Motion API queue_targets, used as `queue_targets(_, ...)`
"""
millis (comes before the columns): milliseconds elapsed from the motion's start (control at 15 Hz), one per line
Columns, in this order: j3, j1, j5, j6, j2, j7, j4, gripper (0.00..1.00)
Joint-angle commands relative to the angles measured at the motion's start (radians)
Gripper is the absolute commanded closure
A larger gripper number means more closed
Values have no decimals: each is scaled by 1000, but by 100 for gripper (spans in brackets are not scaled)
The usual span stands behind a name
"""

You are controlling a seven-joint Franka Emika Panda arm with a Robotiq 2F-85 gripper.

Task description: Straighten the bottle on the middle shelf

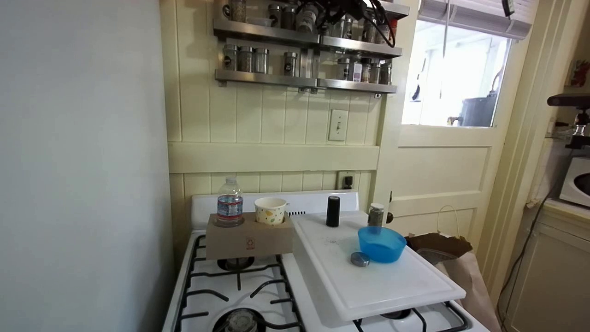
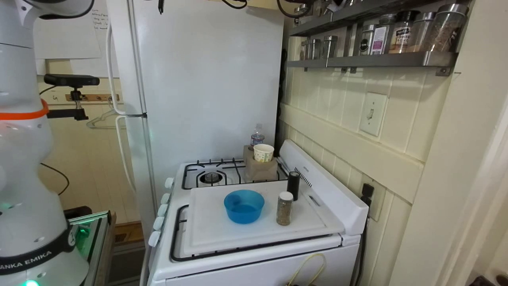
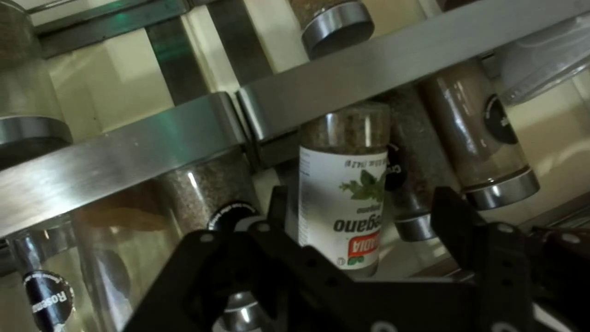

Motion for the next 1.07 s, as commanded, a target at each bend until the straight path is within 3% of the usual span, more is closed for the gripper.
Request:
queue_targets(0, -10, 5, -28, 2, 14, 42, 15, 19)
queue_targets(333, -8, 5, -18, 12, 23, 44, 17, 22)
queue_targets(1000, -10, 5, -20, 24, 37, 48, 13, 45)
